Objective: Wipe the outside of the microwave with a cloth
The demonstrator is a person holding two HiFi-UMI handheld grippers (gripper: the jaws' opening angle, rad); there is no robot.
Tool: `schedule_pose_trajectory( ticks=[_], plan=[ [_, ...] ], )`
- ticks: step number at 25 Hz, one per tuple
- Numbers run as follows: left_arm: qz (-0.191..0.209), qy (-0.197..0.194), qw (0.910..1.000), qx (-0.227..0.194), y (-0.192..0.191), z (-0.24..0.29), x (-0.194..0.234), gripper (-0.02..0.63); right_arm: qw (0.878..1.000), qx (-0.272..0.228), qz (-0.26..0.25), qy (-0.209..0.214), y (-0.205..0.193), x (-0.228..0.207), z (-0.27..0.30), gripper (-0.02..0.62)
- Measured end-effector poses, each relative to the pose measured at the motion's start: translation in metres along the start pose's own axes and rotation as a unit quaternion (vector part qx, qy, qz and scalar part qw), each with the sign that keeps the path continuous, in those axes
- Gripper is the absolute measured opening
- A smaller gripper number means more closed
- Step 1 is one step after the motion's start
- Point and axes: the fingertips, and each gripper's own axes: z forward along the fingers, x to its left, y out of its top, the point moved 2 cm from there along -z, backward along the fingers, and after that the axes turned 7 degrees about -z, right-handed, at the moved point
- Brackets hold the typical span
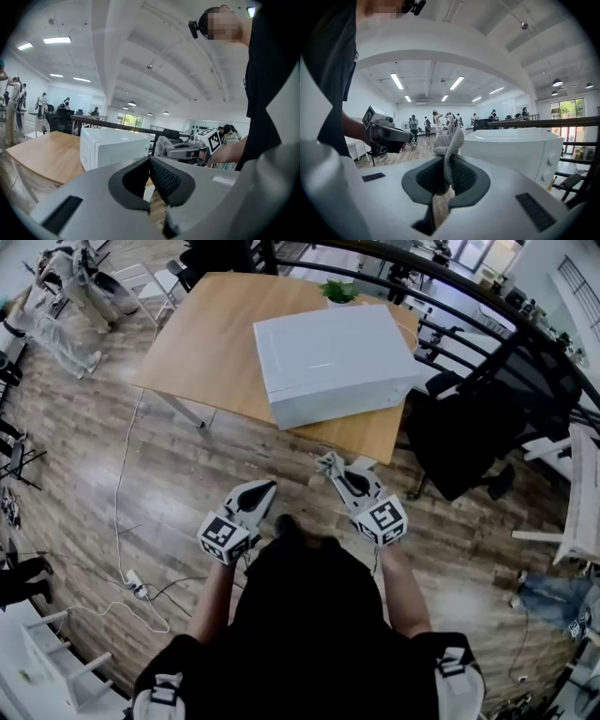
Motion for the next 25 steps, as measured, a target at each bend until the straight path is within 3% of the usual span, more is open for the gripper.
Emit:
schedule_pose_trajectory(
  ticks=[6,15,19,25],
  plan=[
    [0.025,-0.040,0.9989,0.003,0.012,0.000,0.041,0.003,0.999,0.021,0.025,-0.034,0.013,0.000,0.045,0.018],
    [0.035,-0.068,0.9964,0.037,0.026,0.006,0.071,0.003,0.998,0.029,0.013,-0.052,0.008,-0.009,0.110,0.018],
    [0.034,-0.051,0.9976,0.032,0.027,0.001,0.079,0.003,0.998,0.044,-0.001,-0.034,-0.006,-0.015,0.133,0.018],
    [0.035,-0.017,0.9991,0.018,0.025,0.002,0.074,0.003,0.999,0.028,-0.027,-0.003,0.001,-0.031,0.167,0.018]
  ],
)
